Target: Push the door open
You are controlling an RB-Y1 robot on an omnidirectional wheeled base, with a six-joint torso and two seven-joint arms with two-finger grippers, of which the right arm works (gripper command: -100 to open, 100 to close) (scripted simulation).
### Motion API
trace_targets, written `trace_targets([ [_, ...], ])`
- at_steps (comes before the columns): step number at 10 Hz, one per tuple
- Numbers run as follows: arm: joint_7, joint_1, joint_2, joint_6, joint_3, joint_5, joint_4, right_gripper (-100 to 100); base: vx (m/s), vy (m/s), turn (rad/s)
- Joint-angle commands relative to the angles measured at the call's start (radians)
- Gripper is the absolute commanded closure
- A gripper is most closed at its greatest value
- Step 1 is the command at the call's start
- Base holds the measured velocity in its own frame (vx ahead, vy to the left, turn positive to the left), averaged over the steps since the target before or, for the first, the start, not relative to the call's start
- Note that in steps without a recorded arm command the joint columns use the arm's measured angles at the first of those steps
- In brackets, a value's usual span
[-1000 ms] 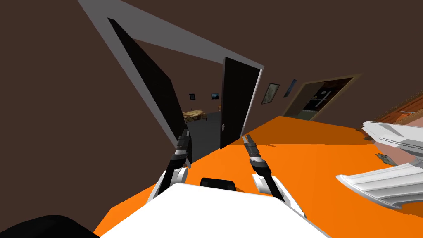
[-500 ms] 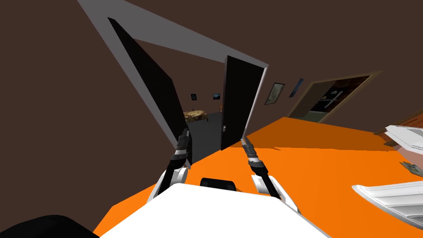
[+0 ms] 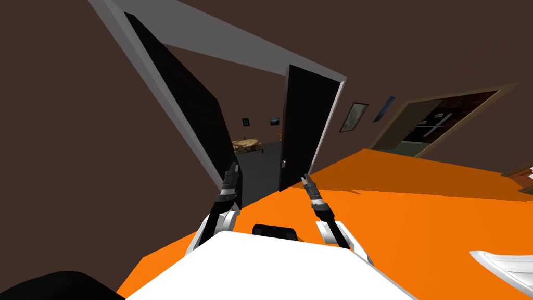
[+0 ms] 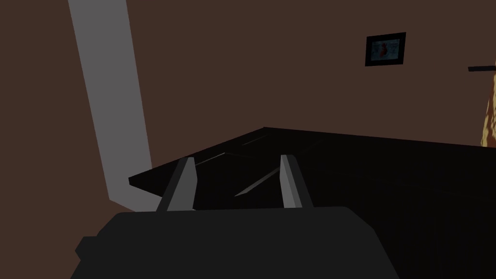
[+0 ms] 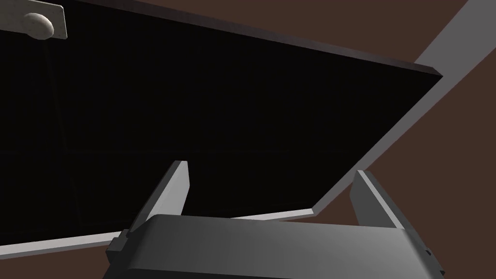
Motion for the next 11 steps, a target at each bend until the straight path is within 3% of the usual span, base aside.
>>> trace_targets([
  [1,-0.022,-0.017,-0.008,-0.014,0.004,0.007,0.050,-100,0.090,-0.032,0.070],
  [2,-0.022,-0.017,-0.008,-0.014,0.004,0.007,0.062,-100,0.063,-0.021,0.023],
  [6,-0.071,-0.063,-0.029,-0.044,0.012,0.023,0.192,-100,0.079,-0.023,0.066],
  [7,-0.071,-0.063,-0.029,-0.044,0.012,0.023,0.199,-100,0.066,-0.032,0.031],
  [11,-0.117,-0.107,-0.048,-0.073,0.020,0.039,0.327,-100,0.076,-0.028,0.062],
])
